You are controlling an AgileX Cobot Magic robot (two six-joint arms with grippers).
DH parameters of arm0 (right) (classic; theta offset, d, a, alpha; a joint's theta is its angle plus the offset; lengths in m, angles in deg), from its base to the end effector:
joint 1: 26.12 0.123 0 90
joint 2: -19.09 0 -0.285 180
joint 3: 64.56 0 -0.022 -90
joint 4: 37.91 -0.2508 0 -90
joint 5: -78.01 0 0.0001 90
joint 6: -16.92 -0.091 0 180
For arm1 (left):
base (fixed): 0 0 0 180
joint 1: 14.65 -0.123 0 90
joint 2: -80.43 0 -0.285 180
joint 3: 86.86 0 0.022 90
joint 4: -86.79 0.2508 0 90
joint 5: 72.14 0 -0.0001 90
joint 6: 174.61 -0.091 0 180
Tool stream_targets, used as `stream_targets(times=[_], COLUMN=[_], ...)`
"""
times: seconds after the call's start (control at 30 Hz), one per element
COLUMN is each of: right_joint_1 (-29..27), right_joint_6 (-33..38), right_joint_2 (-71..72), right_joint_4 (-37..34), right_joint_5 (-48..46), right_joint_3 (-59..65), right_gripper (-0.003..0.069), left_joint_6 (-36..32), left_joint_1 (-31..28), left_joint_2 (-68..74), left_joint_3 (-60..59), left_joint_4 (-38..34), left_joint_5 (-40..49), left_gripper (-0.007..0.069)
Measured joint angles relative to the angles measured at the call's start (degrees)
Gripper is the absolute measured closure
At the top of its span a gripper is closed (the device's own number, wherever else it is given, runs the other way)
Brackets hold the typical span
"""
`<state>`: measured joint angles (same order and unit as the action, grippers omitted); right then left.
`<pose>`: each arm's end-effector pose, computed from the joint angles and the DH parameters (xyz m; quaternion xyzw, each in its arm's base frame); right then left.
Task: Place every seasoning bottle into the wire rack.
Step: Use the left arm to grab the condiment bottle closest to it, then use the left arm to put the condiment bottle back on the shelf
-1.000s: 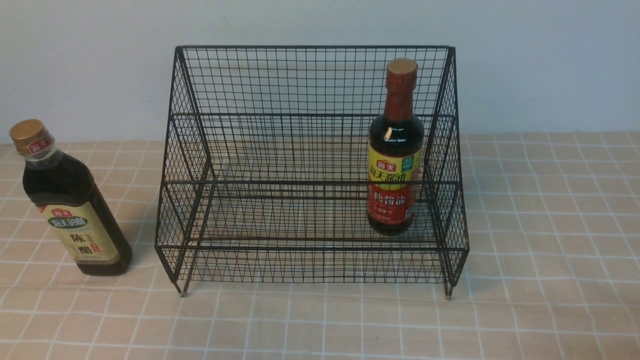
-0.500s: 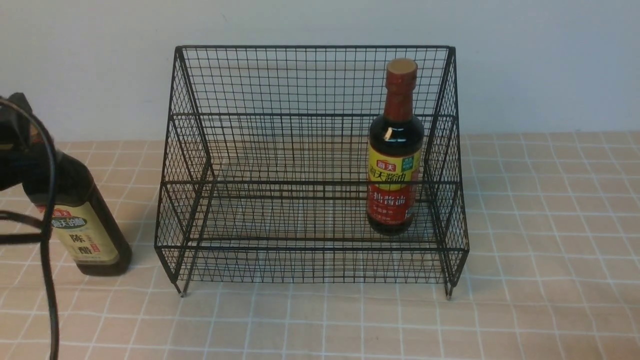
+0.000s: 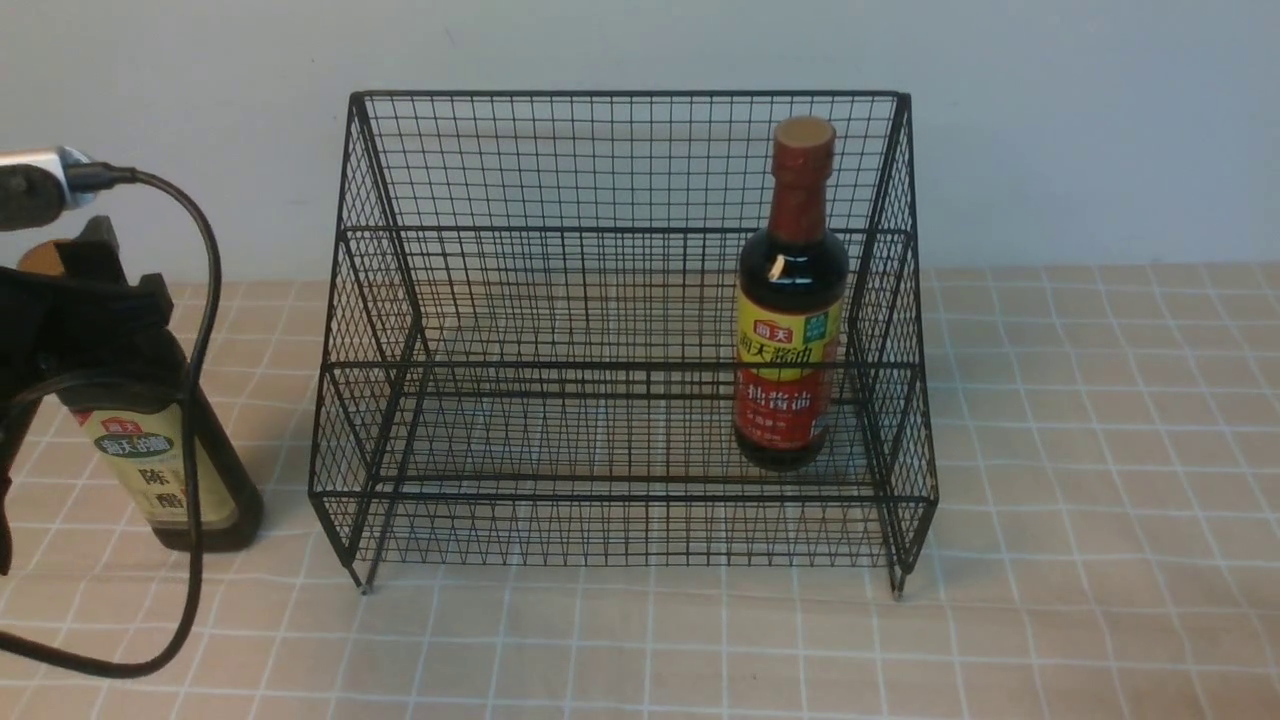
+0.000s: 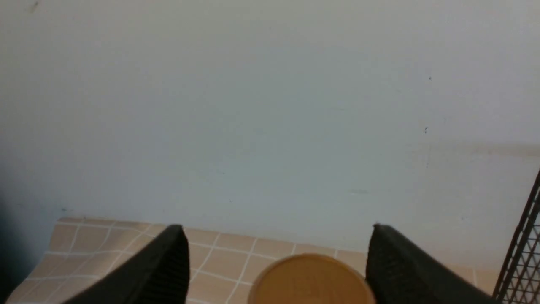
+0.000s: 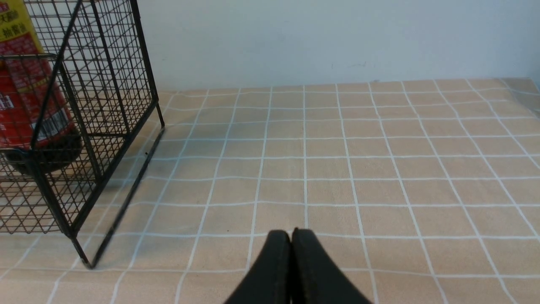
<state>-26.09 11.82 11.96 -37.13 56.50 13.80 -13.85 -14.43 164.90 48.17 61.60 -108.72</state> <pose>0.0525 -0.0004 0.1733 0.0320 0.8032 0.0209 0.5945 0.2679 0.0220 0.2557 -0.0938 0.7335 0.0850 0.6678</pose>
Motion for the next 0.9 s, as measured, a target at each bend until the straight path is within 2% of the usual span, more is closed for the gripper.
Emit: stream_targets(times=[0.13,0.2,0.33,0.47,0.73,0.9], right_joint_1=[0.0,0.0,0.0,0.0,0.0,0.0], right_joint_6=[0.0,0.0,0.0,0.0,0.0,0.0], right_joint_2=[0.0,0.0,0.0,0.0,0.0,0.0], right_joint_4=[0.0,0.0,0.0,0.0,0.0,0.0], right_joint_5=[0.0,0.0,0.0,0.0,0.0,0.0], right_joint_3=[0.0,0.0,0.0,0.0,0.0,0.0], right_gripper=[0.0672,0.0672,0.0672,0.0672,0.0672,0.0672], left_joint_6=[0.0,0.0,0.1,-0.4,-8.7,-10.7], left_joint_1=[0.0,0.0,0.0,0.0,0.0,0.0], left_joint_2=[1.3,1.5,1.8,1.7,-7.3,-13.4], left_joint_3=[0.0,0.1,0.3,0.8,6.5,12.5], left_joint_4=[-0.1,0.0,-0.1,0.2,-0.1,-0.6], left_joint_5=[-0.8,-1.0,-1.1,0.1,16.1,20.4], left_gripper=[0.0130,0.0176,0.0322,0.0316,0.0316,0.0316])
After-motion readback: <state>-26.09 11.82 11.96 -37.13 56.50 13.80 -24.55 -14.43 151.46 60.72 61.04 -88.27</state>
